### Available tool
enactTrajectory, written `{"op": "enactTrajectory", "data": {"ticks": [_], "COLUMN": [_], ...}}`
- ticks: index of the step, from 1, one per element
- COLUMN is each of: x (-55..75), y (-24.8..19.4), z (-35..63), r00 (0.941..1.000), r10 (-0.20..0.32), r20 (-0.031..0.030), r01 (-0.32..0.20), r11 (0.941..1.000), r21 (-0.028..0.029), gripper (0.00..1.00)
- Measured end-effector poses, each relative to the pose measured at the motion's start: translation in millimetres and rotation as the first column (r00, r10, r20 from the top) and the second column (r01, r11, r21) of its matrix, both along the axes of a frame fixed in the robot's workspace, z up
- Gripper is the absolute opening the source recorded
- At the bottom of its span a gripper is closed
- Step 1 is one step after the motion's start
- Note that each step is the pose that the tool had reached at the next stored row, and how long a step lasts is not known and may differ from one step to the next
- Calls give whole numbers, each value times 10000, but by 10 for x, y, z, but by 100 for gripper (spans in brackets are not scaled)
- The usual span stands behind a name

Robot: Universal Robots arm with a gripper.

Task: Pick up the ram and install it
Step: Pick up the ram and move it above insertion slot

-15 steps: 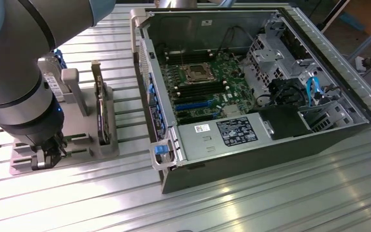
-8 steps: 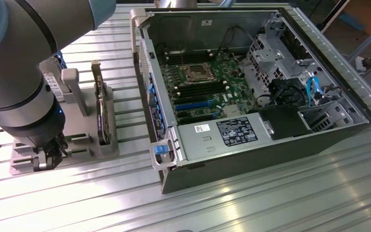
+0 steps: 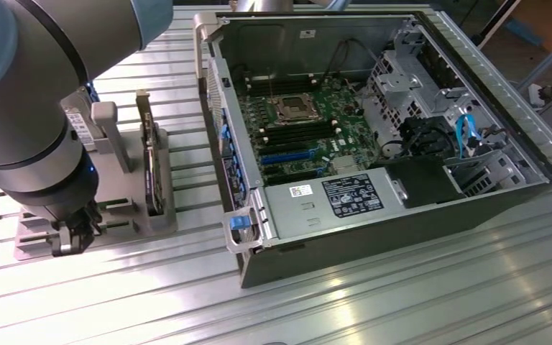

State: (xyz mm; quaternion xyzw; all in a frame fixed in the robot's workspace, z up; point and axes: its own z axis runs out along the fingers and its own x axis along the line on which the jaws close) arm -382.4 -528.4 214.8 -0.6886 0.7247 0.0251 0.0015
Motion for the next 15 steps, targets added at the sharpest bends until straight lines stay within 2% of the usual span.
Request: {"op": "enactTrajectory", "data": {"ticks": [15], "x": [0], "y": [0], "z": [-23], "r00": [10000], "r10": [10], "r20": [0], "r01": [-10], "r11": [10000], "r21": [2], "gripper": [24]}}
